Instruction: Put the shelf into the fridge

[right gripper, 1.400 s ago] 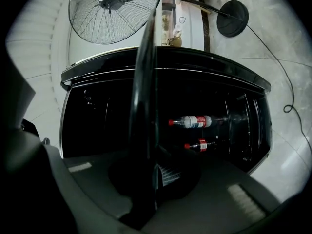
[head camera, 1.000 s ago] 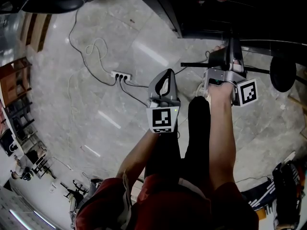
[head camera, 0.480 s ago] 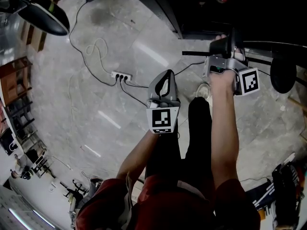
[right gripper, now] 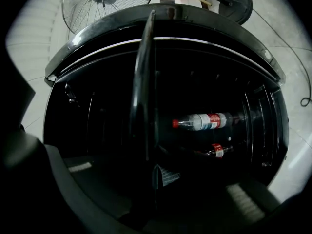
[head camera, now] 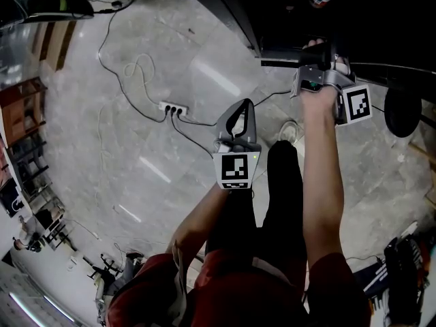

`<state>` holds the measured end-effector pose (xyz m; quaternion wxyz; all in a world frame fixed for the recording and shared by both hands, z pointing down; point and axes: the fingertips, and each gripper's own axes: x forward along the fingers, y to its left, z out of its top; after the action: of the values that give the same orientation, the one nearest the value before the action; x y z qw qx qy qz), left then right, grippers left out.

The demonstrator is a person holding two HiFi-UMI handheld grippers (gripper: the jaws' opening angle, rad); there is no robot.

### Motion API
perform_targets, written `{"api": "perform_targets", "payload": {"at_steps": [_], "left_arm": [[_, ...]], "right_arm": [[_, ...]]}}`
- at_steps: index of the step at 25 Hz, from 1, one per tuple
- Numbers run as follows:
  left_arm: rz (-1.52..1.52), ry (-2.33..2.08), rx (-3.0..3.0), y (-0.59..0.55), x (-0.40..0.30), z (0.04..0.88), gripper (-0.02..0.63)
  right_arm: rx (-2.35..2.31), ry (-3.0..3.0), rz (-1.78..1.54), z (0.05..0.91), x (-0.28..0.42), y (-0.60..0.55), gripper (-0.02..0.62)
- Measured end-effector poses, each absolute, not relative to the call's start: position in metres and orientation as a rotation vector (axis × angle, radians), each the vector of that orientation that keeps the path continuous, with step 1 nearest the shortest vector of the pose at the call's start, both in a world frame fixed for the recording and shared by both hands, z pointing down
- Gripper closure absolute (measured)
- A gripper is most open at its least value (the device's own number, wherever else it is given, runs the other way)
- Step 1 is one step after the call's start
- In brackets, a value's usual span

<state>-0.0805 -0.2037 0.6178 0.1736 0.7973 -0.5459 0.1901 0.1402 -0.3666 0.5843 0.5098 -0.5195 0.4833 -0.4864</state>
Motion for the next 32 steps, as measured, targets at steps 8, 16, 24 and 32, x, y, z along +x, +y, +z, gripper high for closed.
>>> {"api": "perform_targets", "payload": {"at_steps": [8, 16, 24, 32], "left_arm": [[0.534, -1.543, 2.278, -0.187, -0.078, 0.619, 0.6], [0.526, -1.566, 2.27, -0.18, -0.079, 0.624, 0.6], [0.53, -1.563, 2.257, -0.186, -0.073, 0.625, 0.6], [0.512, -1.564, 2.254, -0.197, -0.065, 0.62, 0.6]], "right_arm": [[-1.252, 1.155, -1.168, 0.587, 0.141, -0.372, 0.584], [-1.25, 1.158, -1.179, 0.59, 0.141, -0.383, 0.584], [-1.244, 1.168, -1.168, 0.593, 0.145, -0.408, 0.584], [-1.239, 1.166, -1.173, 0.59, 0.145, -0.439, 0.583]]}}
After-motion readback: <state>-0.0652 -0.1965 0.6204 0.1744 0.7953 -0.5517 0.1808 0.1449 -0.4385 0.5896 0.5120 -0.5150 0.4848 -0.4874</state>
